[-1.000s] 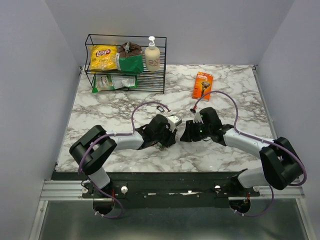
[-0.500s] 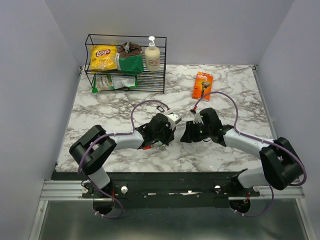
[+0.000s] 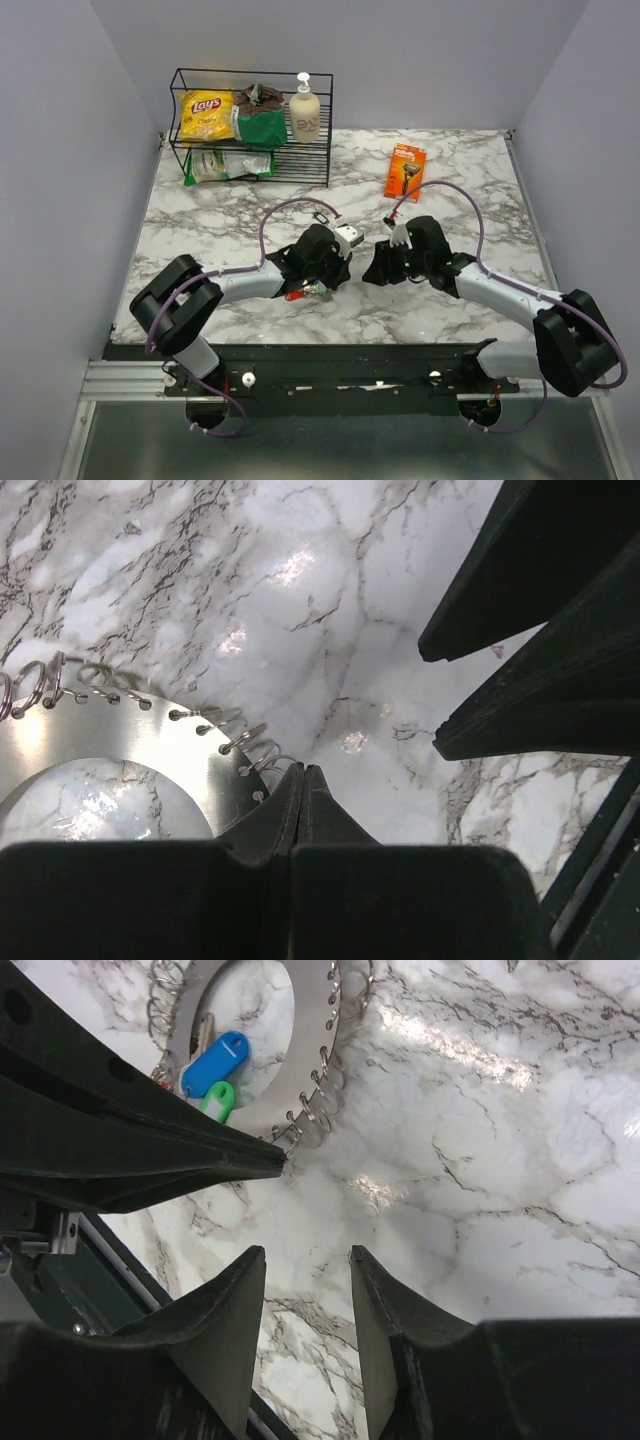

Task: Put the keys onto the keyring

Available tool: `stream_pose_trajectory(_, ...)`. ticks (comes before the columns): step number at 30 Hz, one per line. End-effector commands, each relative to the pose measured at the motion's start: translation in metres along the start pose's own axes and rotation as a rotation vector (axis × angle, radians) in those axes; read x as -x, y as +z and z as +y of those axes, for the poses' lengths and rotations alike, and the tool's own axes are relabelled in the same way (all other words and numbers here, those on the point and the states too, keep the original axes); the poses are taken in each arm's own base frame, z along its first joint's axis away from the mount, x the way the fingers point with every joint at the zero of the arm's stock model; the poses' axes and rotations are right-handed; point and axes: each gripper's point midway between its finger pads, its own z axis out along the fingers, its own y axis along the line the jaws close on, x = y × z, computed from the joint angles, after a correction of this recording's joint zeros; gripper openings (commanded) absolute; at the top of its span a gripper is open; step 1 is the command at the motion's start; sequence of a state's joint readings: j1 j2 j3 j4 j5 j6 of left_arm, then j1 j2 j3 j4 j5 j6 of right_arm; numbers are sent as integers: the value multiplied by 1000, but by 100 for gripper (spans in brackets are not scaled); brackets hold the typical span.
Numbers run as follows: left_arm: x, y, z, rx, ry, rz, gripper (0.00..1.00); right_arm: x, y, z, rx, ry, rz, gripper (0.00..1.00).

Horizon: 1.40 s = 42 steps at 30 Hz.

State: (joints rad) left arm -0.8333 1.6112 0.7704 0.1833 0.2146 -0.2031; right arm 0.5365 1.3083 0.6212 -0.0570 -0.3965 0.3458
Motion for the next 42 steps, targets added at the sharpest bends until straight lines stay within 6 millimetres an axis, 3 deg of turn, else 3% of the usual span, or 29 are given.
stream_pose_trajectory(1,29,-20,-22,-87,46,-73,0,6,-14,11,50,-84,-52,48)
stream_pose_trajectory(11,56,-60,-34,-97,81,-173,0,16,-37,37,157,-168,-146,53)
stream_pose_trajectory(19,69,-88,-52,-173,100,-215,0,34,-65,65,253,-276,-276,73)
stream_pose_trajectory(24,78,-100,-65,-230,104,-252,0,34,-72,70,278,-299,-302,77)
stream_pose_trajectory(35,58,-78,-56,-254,27,-251,0,30,-66,66,273,-286,-296,79)
stream_pose_trajectory(42,59,-69,-47,-289,-18,-256,0,31,-62,63,259,-272,-284,78)
